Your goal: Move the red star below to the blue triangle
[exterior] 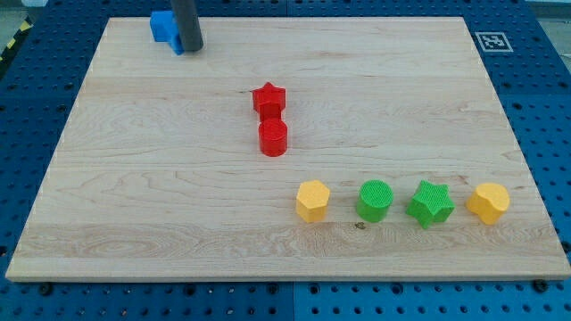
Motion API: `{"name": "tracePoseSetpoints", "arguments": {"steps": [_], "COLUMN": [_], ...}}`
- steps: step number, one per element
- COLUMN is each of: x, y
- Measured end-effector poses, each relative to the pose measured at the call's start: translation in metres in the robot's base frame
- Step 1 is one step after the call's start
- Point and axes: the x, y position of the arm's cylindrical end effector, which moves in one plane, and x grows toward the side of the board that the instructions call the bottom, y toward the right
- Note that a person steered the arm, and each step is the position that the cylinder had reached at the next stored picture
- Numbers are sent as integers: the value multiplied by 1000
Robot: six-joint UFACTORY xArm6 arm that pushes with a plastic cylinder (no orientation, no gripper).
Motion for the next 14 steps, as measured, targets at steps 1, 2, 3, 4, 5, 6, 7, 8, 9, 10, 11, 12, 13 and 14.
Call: {"name": "tracePoseSetpoints", "arguments": {"steps": [1, 2, 3, 4, 5, 6, 7, 8, 9, 10, 11, 12, 13, 14], "x": [1, 17, 83, 160, 171, 171, 162, 150, 134, 110, 82, 37, 48, 91], "y": [45, 133, 211, 217, 174, 168, 144, 110, 85, 81, 79, 90, 138, 166]}}
